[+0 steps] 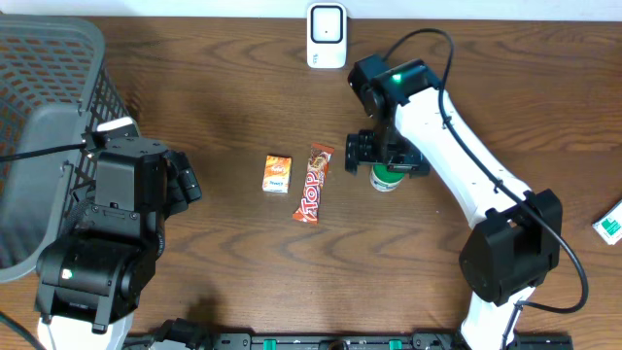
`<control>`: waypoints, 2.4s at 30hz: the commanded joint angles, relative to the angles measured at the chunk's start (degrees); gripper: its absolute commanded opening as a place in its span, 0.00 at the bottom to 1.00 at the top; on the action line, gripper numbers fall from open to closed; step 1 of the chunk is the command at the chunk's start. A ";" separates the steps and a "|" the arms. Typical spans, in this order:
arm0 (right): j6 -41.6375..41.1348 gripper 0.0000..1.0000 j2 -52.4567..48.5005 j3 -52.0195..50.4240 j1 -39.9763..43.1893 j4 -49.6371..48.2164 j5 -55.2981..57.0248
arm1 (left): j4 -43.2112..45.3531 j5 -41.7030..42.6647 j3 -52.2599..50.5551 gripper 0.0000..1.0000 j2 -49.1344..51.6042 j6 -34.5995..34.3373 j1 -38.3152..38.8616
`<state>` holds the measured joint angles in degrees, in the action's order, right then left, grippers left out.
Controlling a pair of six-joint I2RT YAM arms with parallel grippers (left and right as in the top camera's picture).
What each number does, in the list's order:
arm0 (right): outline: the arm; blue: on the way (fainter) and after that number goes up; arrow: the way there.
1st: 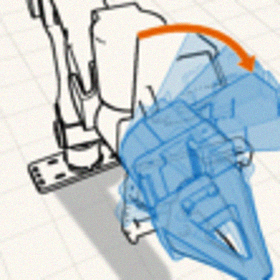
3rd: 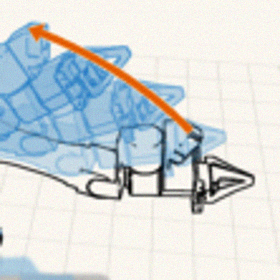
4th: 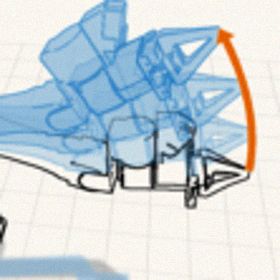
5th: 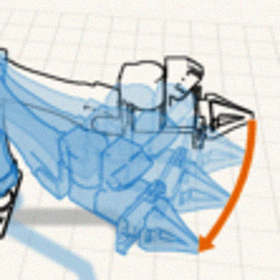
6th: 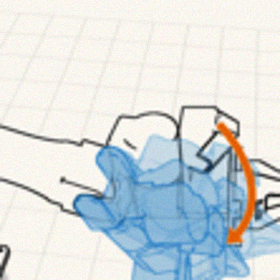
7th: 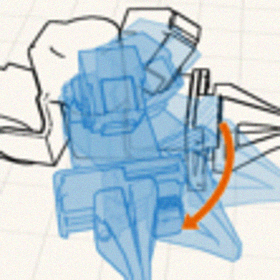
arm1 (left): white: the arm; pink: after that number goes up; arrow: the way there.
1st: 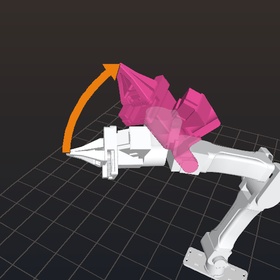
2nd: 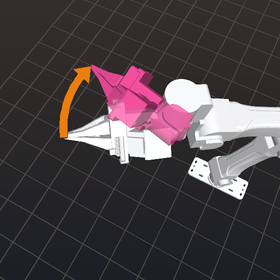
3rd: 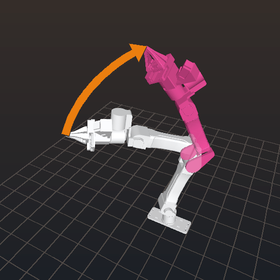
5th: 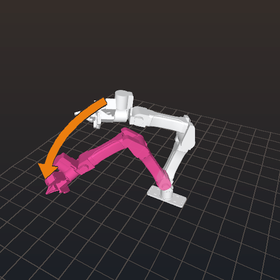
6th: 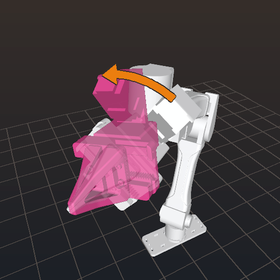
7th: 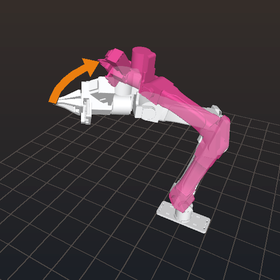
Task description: Scan the item barcode
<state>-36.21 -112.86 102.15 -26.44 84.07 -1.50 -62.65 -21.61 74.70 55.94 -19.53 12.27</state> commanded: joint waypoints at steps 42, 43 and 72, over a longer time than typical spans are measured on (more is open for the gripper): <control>-8.55 0.53 -6.05 -12.09 7.63 -18.10 -5.03 | -1.22 -0.94 0.52 0.98 0.98 -0.74 0.02; -3.98 0.53 -6.05 -10.99 7.58 -16.79 -4.98 | -1.22 -0.94 0.52 0.98 0.98 -0.74 0.02; 33.51 0.78 -6.21 -8.24 -6.25 -17.99 4.07 | -1.62 0.09 0.52 0.98 1.03 -0.74 0.02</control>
<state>-3.40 -118.80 93.78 -32.27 65.67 -0.10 -64.12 -21.32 74.70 56.90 -19.68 12.27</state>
